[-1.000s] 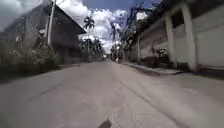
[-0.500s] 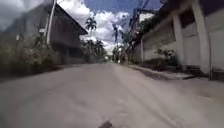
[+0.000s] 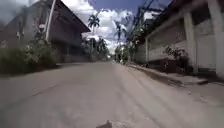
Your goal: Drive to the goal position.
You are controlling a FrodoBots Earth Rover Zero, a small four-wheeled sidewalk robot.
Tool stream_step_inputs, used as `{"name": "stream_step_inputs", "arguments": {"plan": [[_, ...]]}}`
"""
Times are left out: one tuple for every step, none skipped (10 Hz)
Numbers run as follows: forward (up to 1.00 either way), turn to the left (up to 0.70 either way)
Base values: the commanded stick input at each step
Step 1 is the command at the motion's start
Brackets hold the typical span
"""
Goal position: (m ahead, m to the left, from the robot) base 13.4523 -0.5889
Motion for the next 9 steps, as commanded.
{"name": "stream_step_inputs", "arguments": {"plan": [[1.00,-0.04],[1.00,-0.14],[1.00,-0.40],[1.00,-0.40],[1.00,-0.40],[1.00,-0.40],[1.00,-0.40],[1.00,-0.32],[1.00,-0.05]]}}
